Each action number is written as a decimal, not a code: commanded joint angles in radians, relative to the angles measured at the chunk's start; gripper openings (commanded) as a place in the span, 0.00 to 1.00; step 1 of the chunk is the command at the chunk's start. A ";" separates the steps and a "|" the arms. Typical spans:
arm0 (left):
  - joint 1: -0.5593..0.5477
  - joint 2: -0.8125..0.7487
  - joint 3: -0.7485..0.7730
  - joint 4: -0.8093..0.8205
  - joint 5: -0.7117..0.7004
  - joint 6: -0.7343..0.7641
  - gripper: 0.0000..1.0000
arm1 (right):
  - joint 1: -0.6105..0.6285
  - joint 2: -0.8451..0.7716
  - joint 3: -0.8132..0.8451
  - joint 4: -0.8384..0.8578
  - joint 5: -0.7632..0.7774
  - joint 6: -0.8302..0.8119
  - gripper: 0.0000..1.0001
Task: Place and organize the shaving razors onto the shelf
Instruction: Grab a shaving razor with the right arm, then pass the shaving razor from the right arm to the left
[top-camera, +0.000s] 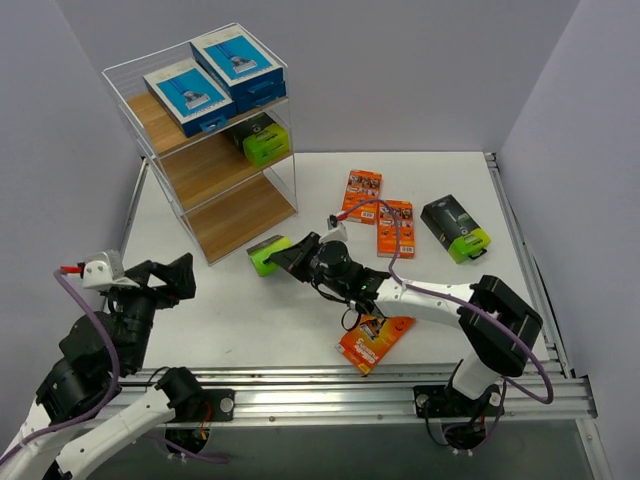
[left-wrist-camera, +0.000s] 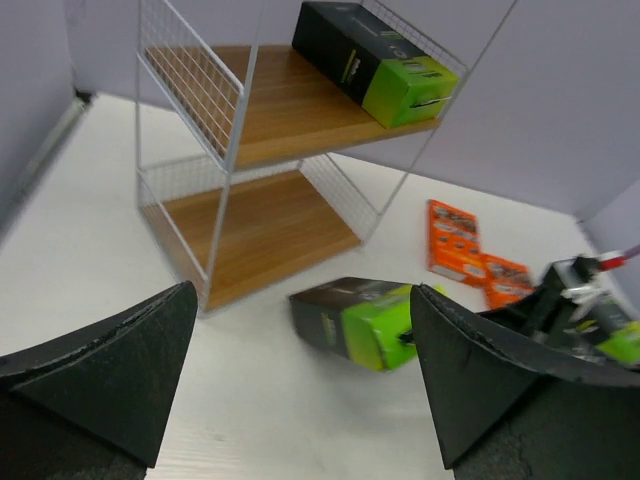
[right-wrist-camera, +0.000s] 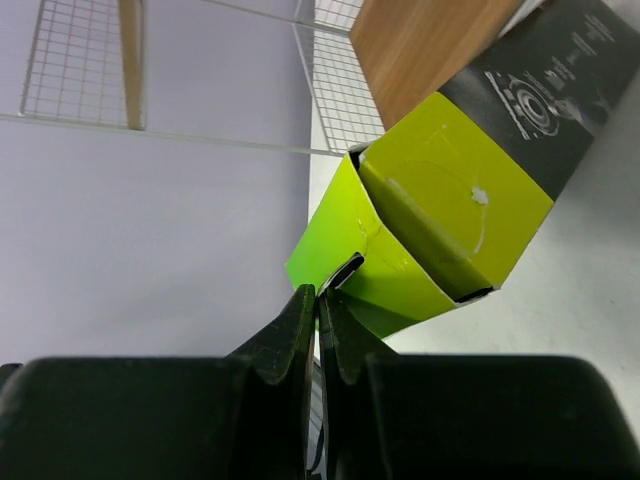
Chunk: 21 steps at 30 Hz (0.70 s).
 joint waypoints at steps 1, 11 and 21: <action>-0.002 0.088 0.110 -0.233 0.017 -0.385 0.96 | -0.019 0.019 0.101 0.031 -0.080 -0.046 0.00; -0.004 0.002 -0.050 -0.243 0.236 -0.953 0.94 | -0.018 0.028 0.035 0.074 -0.149 -0.024 0.00; -0.001 -0.035 -0.323 -0.126 0.283 -1.216 0.94 | -0.006 -0.001 -0.045 0.106 -0.187 0.003 0.00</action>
